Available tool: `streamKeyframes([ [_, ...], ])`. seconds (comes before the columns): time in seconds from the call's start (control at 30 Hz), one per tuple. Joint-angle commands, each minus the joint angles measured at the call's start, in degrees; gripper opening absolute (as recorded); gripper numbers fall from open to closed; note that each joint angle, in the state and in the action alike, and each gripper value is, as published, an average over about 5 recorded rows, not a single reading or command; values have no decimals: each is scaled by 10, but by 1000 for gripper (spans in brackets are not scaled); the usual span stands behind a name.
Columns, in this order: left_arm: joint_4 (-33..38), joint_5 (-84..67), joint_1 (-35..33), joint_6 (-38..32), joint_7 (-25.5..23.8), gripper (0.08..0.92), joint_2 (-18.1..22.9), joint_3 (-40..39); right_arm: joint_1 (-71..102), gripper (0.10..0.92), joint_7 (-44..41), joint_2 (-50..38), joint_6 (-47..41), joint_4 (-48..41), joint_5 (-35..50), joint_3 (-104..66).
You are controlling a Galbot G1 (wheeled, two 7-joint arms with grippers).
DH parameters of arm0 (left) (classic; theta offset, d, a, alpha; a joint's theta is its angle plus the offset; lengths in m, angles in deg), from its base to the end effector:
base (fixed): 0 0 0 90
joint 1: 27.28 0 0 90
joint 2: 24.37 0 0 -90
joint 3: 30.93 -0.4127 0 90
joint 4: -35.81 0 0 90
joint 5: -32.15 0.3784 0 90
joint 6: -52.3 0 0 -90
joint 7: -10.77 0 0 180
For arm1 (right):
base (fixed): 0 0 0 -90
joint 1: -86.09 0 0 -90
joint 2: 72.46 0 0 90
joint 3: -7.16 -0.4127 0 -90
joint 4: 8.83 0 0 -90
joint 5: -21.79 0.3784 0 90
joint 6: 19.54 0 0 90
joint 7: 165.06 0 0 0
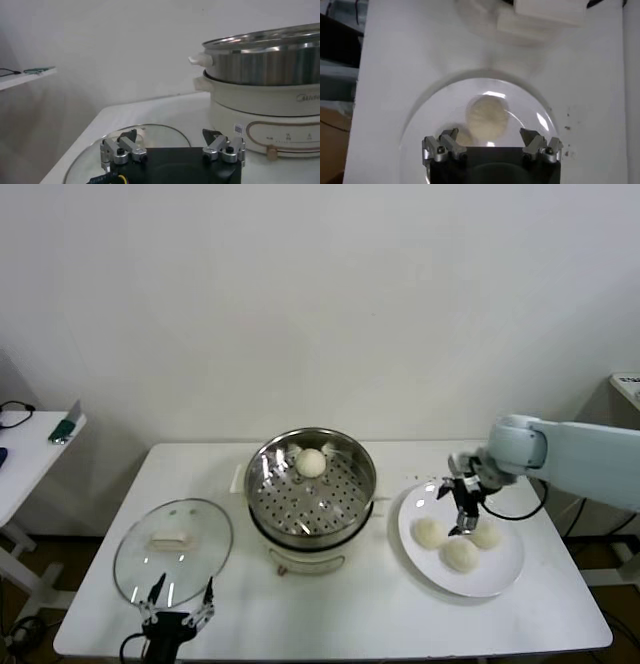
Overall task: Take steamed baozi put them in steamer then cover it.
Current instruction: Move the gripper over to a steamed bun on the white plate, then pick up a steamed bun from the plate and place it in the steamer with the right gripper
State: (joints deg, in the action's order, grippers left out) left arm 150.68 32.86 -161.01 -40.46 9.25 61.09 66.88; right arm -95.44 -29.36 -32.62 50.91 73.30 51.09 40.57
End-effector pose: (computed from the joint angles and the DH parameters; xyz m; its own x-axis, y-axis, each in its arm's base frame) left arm 0.0736 0.0666 -0.4151 -0.9612 -0.0565 0.2701 -0.0145 0.9878 0.1551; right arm 0.5432 -0.1562 -0.1920 -0.1339 -0.1410 0.9809 -0.9909 0.0027 -0.1348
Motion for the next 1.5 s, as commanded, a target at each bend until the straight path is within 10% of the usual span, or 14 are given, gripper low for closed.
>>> streamKeyframes([
  [0.03, -2, 1, -2, -1, 0, 823, 0, 0, 116, 823, 28, 15, -39, -48, -29, -81],
  [0.83, -4, 8, 0, -2, 4, 823, 1, 1, 40, 651, -25, 24, -2, -65, -1, -56],
  [1.5, -11, 6, 17, 5, 0, 823, -5, -1, -298, 653, -6, 187, -77, 64, 315, -52],
])
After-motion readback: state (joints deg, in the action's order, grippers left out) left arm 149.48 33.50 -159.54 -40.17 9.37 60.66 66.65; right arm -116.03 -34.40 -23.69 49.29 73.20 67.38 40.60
